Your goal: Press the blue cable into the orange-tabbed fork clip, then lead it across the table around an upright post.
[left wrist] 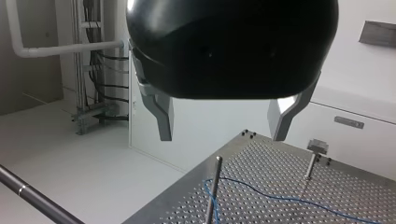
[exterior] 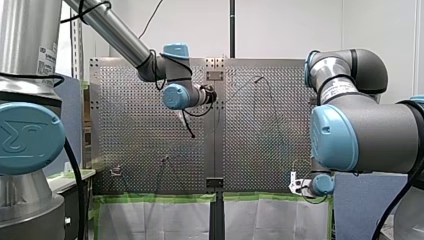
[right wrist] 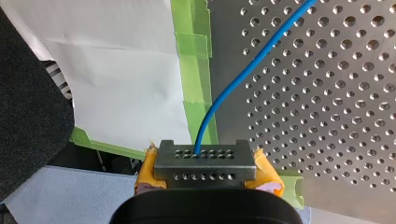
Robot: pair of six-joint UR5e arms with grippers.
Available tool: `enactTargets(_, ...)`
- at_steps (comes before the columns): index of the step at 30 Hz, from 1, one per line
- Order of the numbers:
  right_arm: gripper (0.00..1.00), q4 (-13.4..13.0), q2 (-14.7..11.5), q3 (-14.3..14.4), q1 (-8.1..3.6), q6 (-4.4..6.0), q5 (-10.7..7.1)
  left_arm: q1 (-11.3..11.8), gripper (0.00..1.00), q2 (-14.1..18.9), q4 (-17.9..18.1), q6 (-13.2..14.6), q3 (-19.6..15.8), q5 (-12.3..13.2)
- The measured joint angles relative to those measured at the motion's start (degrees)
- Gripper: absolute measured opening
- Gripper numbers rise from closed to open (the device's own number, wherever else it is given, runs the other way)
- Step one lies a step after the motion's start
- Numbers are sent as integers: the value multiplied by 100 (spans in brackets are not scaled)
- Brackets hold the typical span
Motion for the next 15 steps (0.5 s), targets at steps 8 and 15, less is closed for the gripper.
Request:
enactTargets(8, 0, 40, -7, 0, 6, -73, 0, 0, 100, -1, 396, 10, -395, 5)
enactTargets(15, 0, 63, -9, 0, 6, -163, 0, 1, 100, -1, 781, 3, -778, 6)
